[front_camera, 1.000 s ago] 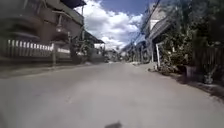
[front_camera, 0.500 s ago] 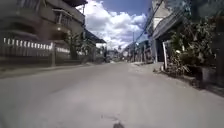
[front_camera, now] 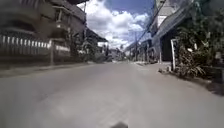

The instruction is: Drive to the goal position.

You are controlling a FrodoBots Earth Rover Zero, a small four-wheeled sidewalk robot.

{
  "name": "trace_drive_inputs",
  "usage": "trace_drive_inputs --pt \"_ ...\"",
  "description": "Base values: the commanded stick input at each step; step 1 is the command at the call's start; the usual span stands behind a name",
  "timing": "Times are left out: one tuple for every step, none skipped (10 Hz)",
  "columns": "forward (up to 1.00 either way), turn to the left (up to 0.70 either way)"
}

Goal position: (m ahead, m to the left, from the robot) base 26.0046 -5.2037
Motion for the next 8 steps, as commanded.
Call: trace_drive_inputs --pt "1.0 0.0" --pt "1.0 -0.01" --pt "1.0 -0.09" --pt "1.0 -0.24" --pt "1.0 -0.27" --pt "1.0 -0.28" --pt "1.0 -0.28" --pt "1.0 -0.28"
